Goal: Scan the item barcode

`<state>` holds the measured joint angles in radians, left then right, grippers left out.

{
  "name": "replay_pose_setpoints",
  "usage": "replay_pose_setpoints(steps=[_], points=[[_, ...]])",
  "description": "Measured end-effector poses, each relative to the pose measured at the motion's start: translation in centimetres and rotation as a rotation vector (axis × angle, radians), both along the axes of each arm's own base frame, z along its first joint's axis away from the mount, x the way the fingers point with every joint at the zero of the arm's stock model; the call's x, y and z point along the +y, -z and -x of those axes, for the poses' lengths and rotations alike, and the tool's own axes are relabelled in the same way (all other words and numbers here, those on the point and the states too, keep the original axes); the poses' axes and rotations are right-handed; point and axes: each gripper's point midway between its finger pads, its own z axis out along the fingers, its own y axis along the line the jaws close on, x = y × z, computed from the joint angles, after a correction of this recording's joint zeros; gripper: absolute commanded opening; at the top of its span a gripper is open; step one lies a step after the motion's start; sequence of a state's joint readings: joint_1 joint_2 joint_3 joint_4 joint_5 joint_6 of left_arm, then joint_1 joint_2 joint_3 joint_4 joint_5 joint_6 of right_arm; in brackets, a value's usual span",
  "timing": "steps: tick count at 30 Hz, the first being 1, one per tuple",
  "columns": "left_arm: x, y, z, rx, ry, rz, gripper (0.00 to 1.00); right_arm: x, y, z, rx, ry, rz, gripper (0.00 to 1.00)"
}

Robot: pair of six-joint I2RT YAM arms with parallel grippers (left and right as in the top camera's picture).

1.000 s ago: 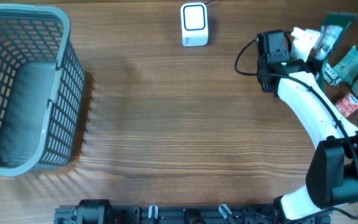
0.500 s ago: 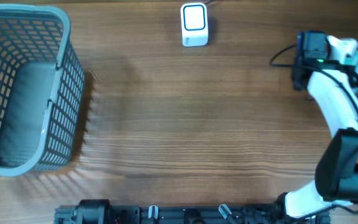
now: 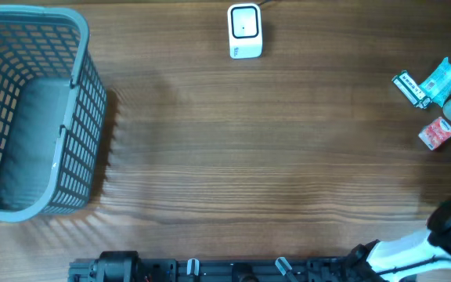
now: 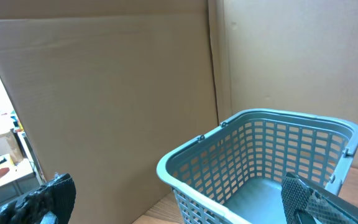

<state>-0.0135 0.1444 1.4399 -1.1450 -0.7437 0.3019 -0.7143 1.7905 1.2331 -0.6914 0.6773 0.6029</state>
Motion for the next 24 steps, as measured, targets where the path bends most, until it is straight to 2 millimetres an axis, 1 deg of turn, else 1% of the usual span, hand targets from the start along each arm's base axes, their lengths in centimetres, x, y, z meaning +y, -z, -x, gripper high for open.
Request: replay_pose_setpoints(steps=[1, 2, 3, 4, 5, 6, 7, 10, 12, 13, 14, 15, 17, 18, 19, 20, 21, 22, 23, 24], points=[[0.0, 0.0, 0.0, 0.0, 0.0, 0.0, 1.0, 0.1, 1.7, -0.5, 0.003, -0.012, -0.037, 0.23], [0.0, 0.0, 0.0, 0.0, 0.0, 0.0, 1.0, 0.1, 2.4, -0.8, -0.004, -0.015, -0.051, 0.28], [0.0, 0.0, 0.0, -0.001, 0.0, 0.0, 1.0, 0.0, 2.7, -1.3, -0.023, -0.022, -0.055, 0.42], [0.0, 0.0, 0.0, 0.0, 0.0, 0.0, 1.0, -0.1, 2.7, -1.8, -0.048, -0.026, -0.054, 0.64], [0.0, 0.0, 0.0, 0.0, 0.0, 0.0, 1.0, -0.1, 2.8, -2.2, -0.069, -0.034, -0.058, 0.76], [0.0, 0.0, 0.0, 0.0, 0.0, 0.0, 1.0, -0.1, 2.9, -2.5, -0.089, -0.039, -0.066, 0.86], [0.0, 0.0, 0.0, 0.0, 0.0, 0.0, 1.0, 0.0, 3.0, -2.8, -0.104, -0.044, -0.073, 1.0], [0.0, 0.0, 0.0, 0.0, 0.0, 0.0, 1.0, 0.1, 2.7, -3.9, -0.123, -0.087, -0.107, 1.0], [0.0, 0.0, 0.0, 0.0, 0.0, 0.0, 1.0, -0.5, 0.2, -6.6, -0.184, -0.177, -0.134, 1.0], [0.0, 0.0, 0.0, 0.0, 0.0, 0.0, 1.0, -0.3, -1.2, -7.8, -0.227, -0.213, -0.159, 1.0], [0.0, 0.0, 0.0, 0.0, 0.0, 0.0, 1.0, 0.4, -3.8, -10.0, -0.323, -0.284, -0.192, 1.0], [0.0, 0.0, 0.0, 0.0, 0.0, 0.0, 1.0, 1.9, -6.3, -12.1, -0.432, -0.361, -0.226, 1.0], [0.0, 0.0, 0.0, 0.0, 0.0, 0.0, 1.0, 6.2, -11.8, -15.3, -0.619, -0.534, -0.254, 1.0], [0.0, 0.0, 0.0, 0.0, 0.0, 0.0, 1.0, 9.8, -15.8, -17.2, -0.729, -0.668, -0.256, 1.0], [0.0, 0.0, 0.0, -0.001, 0.0, 0.0, 1.0, 13.5, -19.6, -18.5, -0.818, -0.805, -0.251, 1.0], [0.0, 0.0, 0.0, 0.0, 0.0, 0.0, 1.0, 16.8, -22.3, -19.3, -0.873, -0.924, -0.245, 1.0], [0.0, 0.0, 0.0, 0.001, 0.0, 0.0, 1.0, 19.2, -24.1, -19.5, -0.899, -1.02, -0.24, 1.0], [0.0, 0.0, 0.0, 0.0, 0.0, 0.0, 1.0, 25.7, -27.6, -19.3, -0.961, -1.213, -0.266, 1.0], [0.0, 0.0, 0.0, 0.0, 0.0, 0.0, 1.0, 30.1, -29.1, -18.8, -0.982, -1.341, -0.291, 1.0], [0.0, 0.0, 0.0, 0.0, 0.0, 0.0, 1.0, 35.6, -30.6, -17.8, -1.004, -1.498, -0.332, 1.0]])
